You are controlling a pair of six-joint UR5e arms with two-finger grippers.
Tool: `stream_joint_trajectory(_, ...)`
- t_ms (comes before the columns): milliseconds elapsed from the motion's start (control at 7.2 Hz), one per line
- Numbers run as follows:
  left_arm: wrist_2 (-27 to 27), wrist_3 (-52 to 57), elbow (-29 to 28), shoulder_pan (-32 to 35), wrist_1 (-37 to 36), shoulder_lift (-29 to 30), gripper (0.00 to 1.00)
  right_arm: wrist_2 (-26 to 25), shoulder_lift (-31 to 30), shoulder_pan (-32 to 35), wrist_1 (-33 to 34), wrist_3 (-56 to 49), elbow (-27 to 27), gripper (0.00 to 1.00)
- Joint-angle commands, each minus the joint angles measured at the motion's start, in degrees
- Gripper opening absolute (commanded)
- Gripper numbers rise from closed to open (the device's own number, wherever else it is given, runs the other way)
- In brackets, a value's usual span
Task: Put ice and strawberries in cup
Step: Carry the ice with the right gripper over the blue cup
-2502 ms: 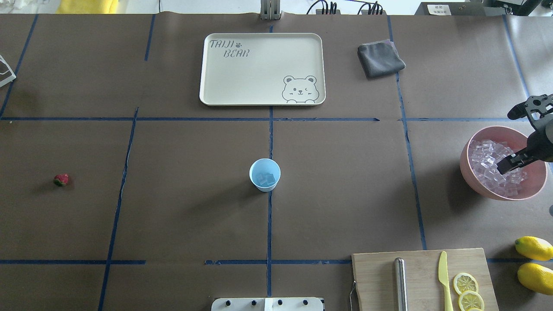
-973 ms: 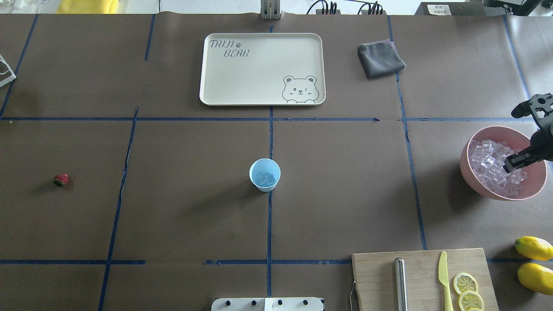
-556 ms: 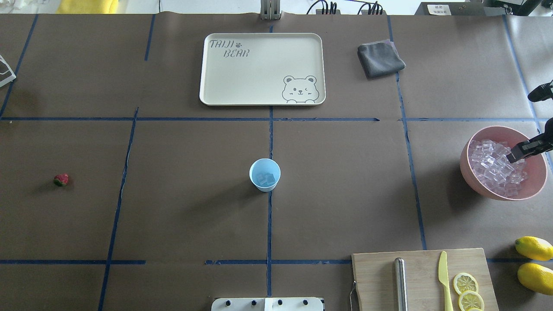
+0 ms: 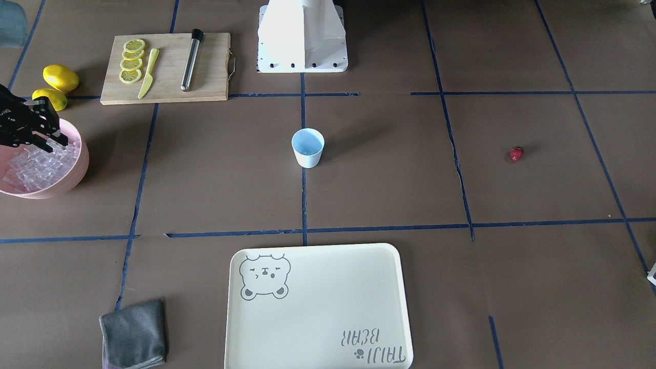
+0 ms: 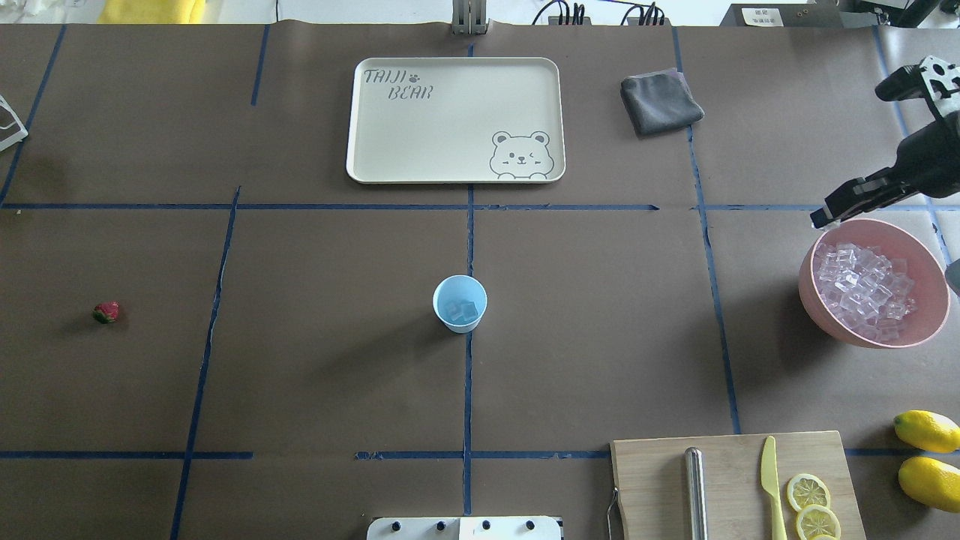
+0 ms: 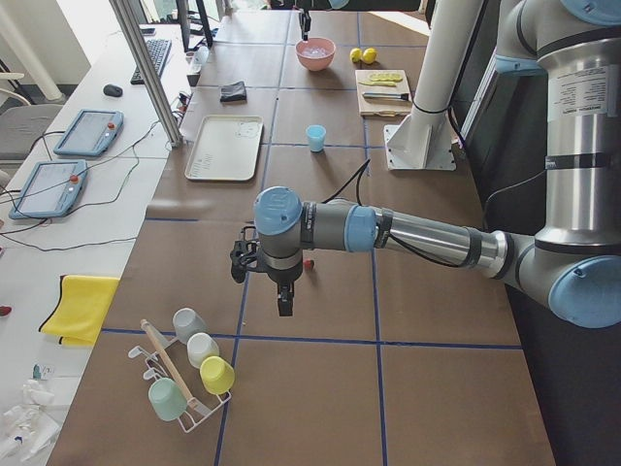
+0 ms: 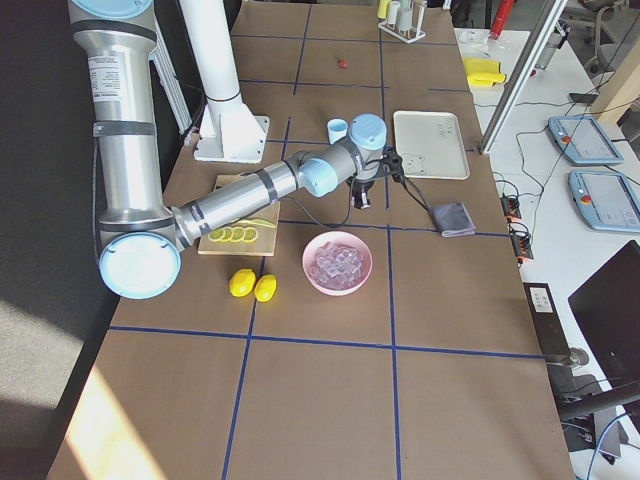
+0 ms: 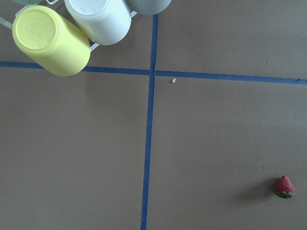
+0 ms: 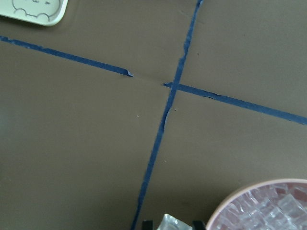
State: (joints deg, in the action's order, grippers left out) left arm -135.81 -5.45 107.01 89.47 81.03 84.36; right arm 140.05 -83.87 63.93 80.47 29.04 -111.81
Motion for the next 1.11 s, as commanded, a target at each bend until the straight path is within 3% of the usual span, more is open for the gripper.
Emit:
stream_joint_trajectory(0,-0.1,0.0,-0.5,0.0,0.1,-0.1,1.00,-0.6,11.0,-8.1,0.0,16.8,0.2,0.00)
stream_joint_trajectory(278,-0.2,0.0,-0.7,-0.1,0.1,-0.1,1.00,-9.7,19.4,-18.3,1.2,29.0,0.5,0.00)
stream_joint_trajectory(556,-1.6,0.0,-0.8,-0.1,0.0,-0.2,1.00,-20.8,27.2,-27.7,6.0,34.6,2.4,0.00)
stream_joint_trajectory(973,-1.6,0.0,-0.8,-0.2,0.0,-0.2,1.00,-29.2,36.8,-33.9,5.7,37.5,13.6,0.00)
